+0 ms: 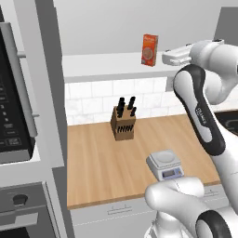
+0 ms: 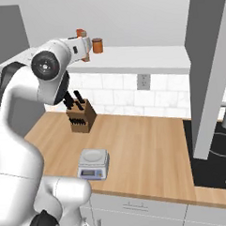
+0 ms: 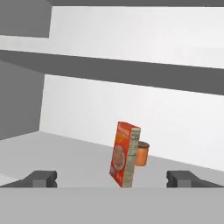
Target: Pick the boxed food and place it on the digital scale for weighing, and close the cabinet.
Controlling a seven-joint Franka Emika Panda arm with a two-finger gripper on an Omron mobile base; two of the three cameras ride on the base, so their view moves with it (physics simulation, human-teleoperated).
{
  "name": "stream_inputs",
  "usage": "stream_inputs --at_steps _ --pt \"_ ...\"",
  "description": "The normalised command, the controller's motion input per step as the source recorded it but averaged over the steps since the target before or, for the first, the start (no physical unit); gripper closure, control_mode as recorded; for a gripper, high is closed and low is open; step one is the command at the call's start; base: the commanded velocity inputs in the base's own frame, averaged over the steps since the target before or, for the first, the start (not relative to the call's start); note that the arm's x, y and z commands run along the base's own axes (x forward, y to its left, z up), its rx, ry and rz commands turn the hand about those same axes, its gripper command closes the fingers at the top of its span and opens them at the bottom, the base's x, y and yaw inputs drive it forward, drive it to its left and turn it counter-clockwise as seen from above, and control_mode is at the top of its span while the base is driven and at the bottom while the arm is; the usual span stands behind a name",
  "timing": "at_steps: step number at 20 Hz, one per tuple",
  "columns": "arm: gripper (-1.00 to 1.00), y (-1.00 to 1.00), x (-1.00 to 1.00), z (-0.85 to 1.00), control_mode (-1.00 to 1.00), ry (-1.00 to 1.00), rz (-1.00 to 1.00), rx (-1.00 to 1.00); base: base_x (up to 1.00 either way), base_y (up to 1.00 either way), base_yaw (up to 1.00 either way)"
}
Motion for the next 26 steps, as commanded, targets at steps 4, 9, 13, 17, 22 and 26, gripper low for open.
stream_inputs --at_steps 4,9,13,17,22,26 --pt "-1.00 -0.02 0.51 0.00 -1.00 0.00 0.05 0.05 0.00 0.00 0.00" --pt "-1.00 -0.01 0.34 0.00 -1.00 0.00 0.07 0.18 0.00 0.00 0.00" --pt "-1.00 -0.10 0.30 0.00 -1.00 0.00 0.02 0.00 0.00 0.00 0.00" --pt "-1.00 -0.10 0.32 0.00 -1.00 0.06 0.02 0.00 0.00 0.00 0.00" --pt "-1.00 0.00 0.38 -0.01 -1.00 0.05 0.04 0.00 0.00 0.00 0.00" --pt "-1.00 0.00 0.47 0.00 -1.00 0.00 0.04 0.00 0.00 0.00 0.00"
